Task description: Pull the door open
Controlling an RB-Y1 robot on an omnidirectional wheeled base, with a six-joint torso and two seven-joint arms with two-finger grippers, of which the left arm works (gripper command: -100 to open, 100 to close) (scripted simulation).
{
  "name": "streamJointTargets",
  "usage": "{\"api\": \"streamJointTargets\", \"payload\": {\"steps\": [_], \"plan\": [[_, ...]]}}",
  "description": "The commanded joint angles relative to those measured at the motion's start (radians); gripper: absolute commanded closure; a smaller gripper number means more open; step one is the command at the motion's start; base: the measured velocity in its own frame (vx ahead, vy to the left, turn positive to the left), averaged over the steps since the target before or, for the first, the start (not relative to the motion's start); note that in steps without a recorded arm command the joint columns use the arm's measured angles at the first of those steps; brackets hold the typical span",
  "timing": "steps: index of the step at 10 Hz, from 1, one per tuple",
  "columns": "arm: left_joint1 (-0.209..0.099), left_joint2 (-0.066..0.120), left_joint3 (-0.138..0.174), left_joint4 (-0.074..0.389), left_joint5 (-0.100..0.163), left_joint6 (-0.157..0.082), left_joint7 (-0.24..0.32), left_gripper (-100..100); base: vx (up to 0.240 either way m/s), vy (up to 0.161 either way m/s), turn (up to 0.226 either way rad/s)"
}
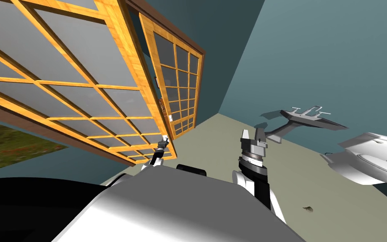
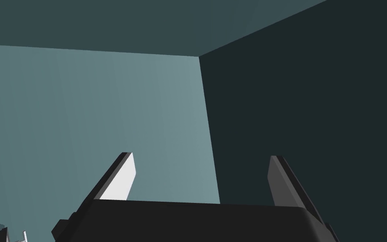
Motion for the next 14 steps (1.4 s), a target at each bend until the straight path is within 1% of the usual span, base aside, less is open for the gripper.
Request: {"api": "streamJointTargets", "payload": {"steps": [1, 3, 5, 6, 7, 8, 9, 14], "plan": [[0.008, 0.005, -0.017, -0.002, -0.01, -0.007, 0.017, 100, -0.205, 0.029, -0.073], [0.019, 0.02, -0.043, -0.008, -0.027, -0.018, 0.046, 100, -0.213, 0.012, -0.1], [0.027, 0.031, -0.062, -0.012, -0.039, -0.026, 0.066, 100, -0.221, 0.036, -0.083], [0.03, 0.035, -0.069, -0.013, -0.044, -0.029, 0.074, 100, -0.218, 0.049, -0.056], [0.027, 0.032, -0.064, -0.01, -0.041, -0.023, 0.068, 100, -0.097, 0.019, -0.027], [0.039, 0.043, -0.085, -0.012, -0.052, -0.035, 0.089, 100, -0.147, 0.035, -0.098], [0.042, 0.047, -0.089, -0.013, -0.054, -0.039, 0.094, 100, -0.202, 0.04, -0.098], [0.07, 0.087, -0.14, -0.026, -0.083, -0.078, 0.152, 100, -0.2, 0.027, -0.083]]}}
